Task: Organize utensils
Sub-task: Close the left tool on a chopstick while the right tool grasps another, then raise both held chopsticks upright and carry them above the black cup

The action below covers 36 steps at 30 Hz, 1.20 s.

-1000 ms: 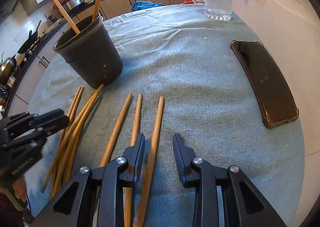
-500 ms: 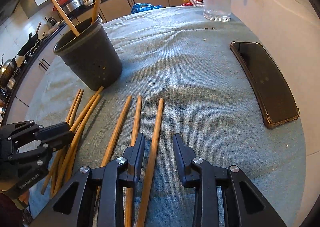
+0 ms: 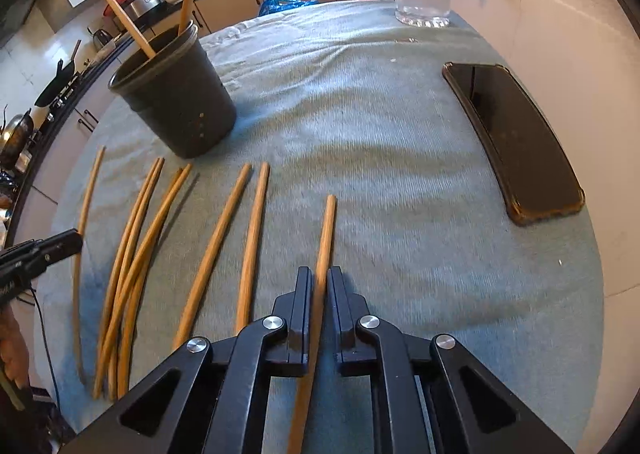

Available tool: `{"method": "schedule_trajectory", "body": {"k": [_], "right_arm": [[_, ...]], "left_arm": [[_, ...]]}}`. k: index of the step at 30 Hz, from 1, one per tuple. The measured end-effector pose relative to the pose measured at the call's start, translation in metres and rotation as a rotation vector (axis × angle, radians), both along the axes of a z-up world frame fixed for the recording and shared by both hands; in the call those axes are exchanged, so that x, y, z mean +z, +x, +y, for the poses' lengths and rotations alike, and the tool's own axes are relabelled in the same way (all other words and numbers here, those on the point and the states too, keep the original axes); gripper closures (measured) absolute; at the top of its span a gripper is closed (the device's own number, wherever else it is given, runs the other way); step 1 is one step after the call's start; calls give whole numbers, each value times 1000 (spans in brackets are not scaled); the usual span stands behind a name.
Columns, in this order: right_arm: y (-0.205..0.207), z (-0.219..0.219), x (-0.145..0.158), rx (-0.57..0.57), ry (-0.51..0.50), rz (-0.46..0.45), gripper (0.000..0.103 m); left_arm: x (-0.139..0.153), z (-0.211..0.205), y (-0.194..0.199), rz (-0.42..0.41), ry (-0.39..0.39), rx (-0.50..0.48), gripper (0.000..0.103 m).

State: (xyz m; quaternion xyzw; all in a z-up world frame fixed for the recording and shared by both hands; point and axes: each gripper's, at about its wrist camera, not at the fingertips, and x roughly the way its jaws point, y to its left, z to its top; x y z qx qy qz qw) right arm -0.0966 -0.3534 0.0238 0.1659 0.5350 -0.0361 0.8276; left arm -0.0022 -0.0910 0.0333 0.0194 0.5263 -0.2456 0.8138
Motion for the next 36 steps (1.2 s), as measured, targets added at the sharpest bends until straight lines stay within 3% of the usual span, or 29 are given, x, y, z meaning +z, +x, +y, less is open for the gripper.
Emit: {"method": "schedule_trajectory", "body": {"k": [4, 6, 7, 8, 10, 13, 16, 18, 20, 21, 22, 23, 29, 36], "right_arm": [[0, 1, 0, -5, -11, 19, 94], [4, 0, 0, -17, -7, 39, 93], [6, 0, 0, -19, -9, 45, 93], [9, 0, 0, -18, -15, 52, 93], [14, 1, 0, -13, -33, 63, 93], [23, 1, 0, -14, -48, 88, 93], [34, 3, 0, -5, -87, 114, 93], [41, 7, 0, 4, -116, 129, 93], [48, 10, 0, 19, -143, 139, 93], [51, 11, -1, 25, -143, 138, 93], [52, 10, -1, 24, -135, 134, 93], [52, 10, -1, 22, -130, 128, 95], [40, 0, 6, -12, -92, 59, 97], [-1, 2, 63, -28, -98, -127, 97]], "left_arm": [[-20, 16, 7, 44, 58, 57, 97], [-20, 20, 11, 64, 27, 76, 96], [-18, 20, 13, 64, 18, 82, 90], [-15, 21, 16, 58, 14, 88, 76], [-11, 19, 19, 38, 14, 94, 58], [-12, 13, 32, 35, 34, 91, 57], [-19, 3, 45, 56, 61, 76, 59], [-26, -7, 51, 76, 88, 57, 66], [-25, -15, 49, 46, 115, 40, 68], [-24, -19, 47, 28, 130, 32, 75], [-24, -23, 44, 19, 137, 22, 95], [-24, -25, 44, 14, 141, 15, 97], [5, -17, 22, -83, 123, 40, 97], [75, 9, -21, -238, 28, 71, 97]]}}
